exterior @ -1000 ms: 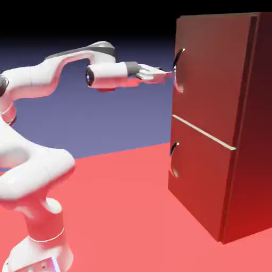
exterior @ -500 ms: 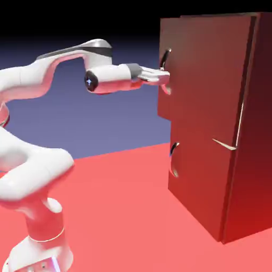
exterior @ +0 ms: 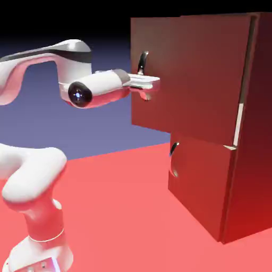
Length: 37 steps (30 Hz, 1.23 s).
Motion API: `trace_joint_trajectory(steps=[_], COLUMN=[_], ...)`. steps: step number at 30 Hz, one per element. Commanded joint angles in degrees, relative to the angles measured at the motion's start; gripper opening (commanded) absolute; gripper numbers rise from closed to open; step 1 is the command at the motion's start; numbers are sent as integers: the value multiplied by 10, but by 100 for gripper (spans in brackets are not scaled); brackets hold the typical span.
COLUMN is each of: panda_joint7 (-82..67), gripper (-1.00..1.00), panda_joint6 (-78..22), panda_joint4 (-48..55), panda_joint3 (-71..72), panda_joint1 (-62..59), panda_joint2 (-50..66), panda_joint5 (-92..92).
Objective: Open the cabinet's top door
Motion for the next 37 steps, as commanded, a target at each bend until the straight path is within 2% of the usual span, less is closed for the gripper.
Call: trace_joint_trajectory(steps=[1,9,16,26,37], panda_joint7=[-3,-33,-75,-151,-247], gripper=[-100,-100,-100,-100,-100], panda_joint6=[-19,-164,-304,-529,-762], panda_joint4=[-3,0,56,231,441], panda_joint3=[-21,-187,-332,-532,-712], panda_joint1=[1,4,20,120,251], panda_joint2=[1,41,132,332,551], panda_joint5=[-19,-170,-305,-455,-504])
